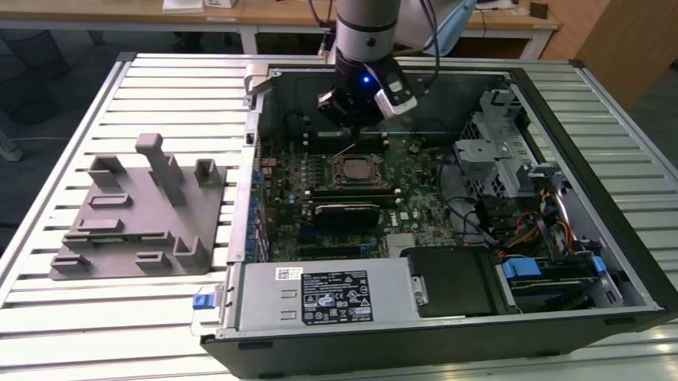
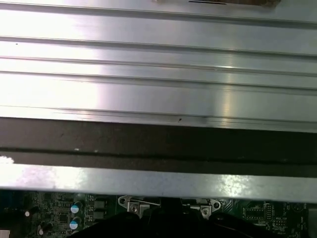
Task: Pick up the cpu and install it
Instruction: 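Install the first cpu locking lever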
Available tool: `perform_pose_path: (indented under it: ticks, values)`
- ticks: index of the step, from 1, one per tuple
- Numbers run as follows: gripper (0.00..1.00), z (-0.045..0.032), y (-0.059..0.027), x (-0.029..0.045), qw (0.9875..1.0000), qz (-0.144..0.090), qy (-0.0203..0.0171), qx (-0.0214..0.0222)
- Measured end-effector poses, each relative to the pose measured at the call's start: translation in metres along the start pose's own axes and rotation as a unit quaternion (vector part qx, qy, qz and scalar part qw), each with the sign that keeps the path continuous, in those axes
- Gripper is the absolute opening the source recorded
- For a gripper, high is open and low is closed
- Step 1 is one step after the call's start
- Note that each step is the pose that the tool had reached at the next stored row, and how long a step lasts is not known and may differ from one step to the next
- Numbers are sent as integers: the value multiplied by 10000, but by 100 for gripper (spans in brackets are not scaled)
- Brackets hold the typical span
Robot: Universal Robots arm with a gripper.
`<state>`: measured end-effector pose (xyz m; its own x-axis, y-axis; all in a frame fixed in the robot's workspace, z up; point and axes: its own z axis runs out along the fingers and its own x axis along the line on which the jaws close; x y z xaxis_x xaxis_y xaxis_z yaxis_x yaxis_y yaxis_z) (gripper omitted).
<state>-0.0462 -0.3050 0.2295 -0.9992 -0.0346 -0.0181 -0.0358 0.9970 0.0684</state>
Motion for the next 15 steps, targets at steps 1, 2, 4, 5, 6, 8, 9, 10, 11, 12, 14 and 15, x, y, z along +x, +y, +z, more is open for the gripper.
perform_pose_path:
  ticks: [1,2,4,5,6,8,9,10,11,12,14,15]
  values:
    - [11,3,2,-4,10000,0,1,3]
    - [11,6,3,-9,10000,0,1,4]
    - [11,12,2,-23,10000,0,1,7]
    - [11,15,2,-31,10000,0,1,7]
    - [11,18,1,-39,10000,0,1,7]
    - [11,24,0,-60,10000,0,1,7]
    - [11,27,0,-69,10000,0,1,7]
    - [11,31,-1,-75,10000,0,1,7]
    - [11,36,-1,-80,10000,0,1,7]
    - [11,41,-2,-84,10000,0,1,7]
    - [11,56,-3,-90,10000,0,2,7]
    - [11,64,-4,-92,10000,0,2,7]
